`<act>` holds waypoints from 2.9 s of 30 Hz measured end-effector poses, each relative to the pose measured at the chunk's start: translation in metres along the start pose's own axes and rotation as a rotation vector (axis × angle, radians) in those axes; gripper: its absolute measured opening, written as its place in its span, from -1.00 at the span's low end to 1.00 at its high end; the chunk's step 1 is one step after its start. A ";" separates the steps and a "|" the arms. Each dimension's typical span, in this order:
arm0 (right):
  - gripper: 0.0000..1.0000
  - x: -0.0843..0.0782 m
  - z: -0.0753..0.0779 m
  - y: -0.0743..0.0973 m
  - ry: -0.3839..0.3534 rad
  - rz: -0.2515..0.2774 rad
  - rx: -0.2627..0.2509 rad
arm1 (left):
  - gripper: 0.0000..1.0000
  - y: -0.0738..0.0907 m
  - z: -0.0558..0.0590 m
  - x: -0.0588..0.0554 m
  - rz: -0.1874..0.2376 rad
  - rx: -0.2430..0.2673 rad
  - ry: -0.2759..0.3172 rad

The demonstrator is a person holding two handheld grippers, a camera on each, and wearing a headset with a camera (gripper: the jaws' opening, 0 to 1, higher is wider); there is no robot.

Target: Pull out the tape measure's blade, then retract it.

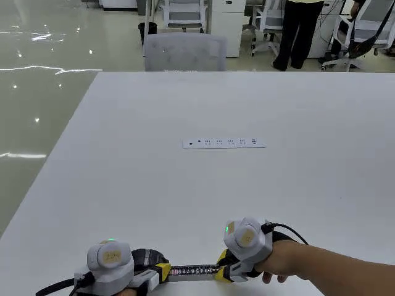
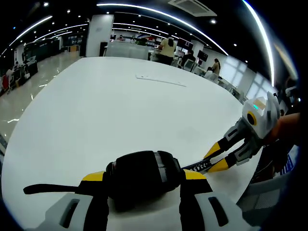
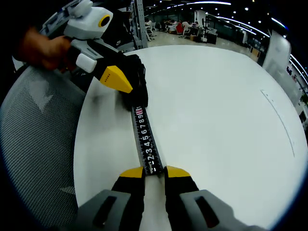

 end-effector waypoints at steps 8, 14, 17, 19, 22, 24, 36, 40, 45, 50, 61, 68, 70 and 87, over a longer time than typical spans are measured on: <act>-0.73 0.004 -0.003 -0.004 -0.005 0.010 -0.002 | 0.11 0.000 0.000 0.000 0.000 -0.002 -0.001; -0.73 0.008 -0.005 -0.007 -0.006 0.019 -0.003 | 0.11 0.001 0.000 -0.001 -0.001 -0.005 -0.002; -0.73 0.010 -0.005 -0.009 -0.011 0.022 -0.005 | 0.11 0.001 0.000 -0.001 -0.001 -0.006 -0.001; -0.73 0.011 -0.006 -0.011 -0.016 0.025 -0.003 | 0.11 0.001 0.000 -0.001 -0.002 -0.007 -0.002; -0.73 0.013 -0.007 -0.011 -0.020 0.030 -0.002 | 0.11 0.001 0.000 -0.001 -0.003 -0.009 -0.002; -0.73 0.014 -0.007 -0.012 -0.020 0.034 0.000 | 0.11 0.001 0.000 -0.001 -0.004 -0.009 -0.002; -0.73 0.024 -0.011 -0.018 -0.032 0.043 0.011 | 0.11 0.002 0.000 -0.001 -0.001 -0.011 -0.001; -0.73 0.029 -0.012 -0.023 -0.026 0.045 0.011 | 0.11 0.001 0.000 -0.001 0.000 -0.012 0.001; -0.73 0.034 -0.014 -0.027 -0.016 0.050 0.014 | 0.11 0.001 0.000 -0.001 -0.001 -0.013 0.000; -0.73 0.037 -0.015 -0.030 -0.012 0.051 0.015 | 0.11 0.001 0.000 -0.001 -0.001 -0.013 0.002; -0.73 0.043 -0.016 -0.034 0.010 0.053 0.017 | 0.11 0.001 0.000 -0.001 -0.003 -0.011 0.000; -0.73 0.047 -0.016 -0.037 0.008 0.058 0.020 | 0.11 0.001 -0.001 -0.001 -0.004 -0.009 0.005; -0.73 0.049 -0.017 -0.038 0.009 0.058 0.024 | 0.11 0.001 -0.001 -0.001 -0.004 -0.011 0.008; -0.73 0.061 -0.020 -0.046 0.024 0.060 0.039 | 0.11 0.001 -0.002 0.000 -0.007 -0.016 0.016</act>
Point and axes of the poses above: the centre of the closed fingertips' face, and the gripper's own axes: y roughly backward along the fingers, z roughly to its right, x roughly out of its top, the point moved 2 cm from there along y, roughly backward along the fingers, and after that the axes turned 1 degree about z, right-handed, at the moved point
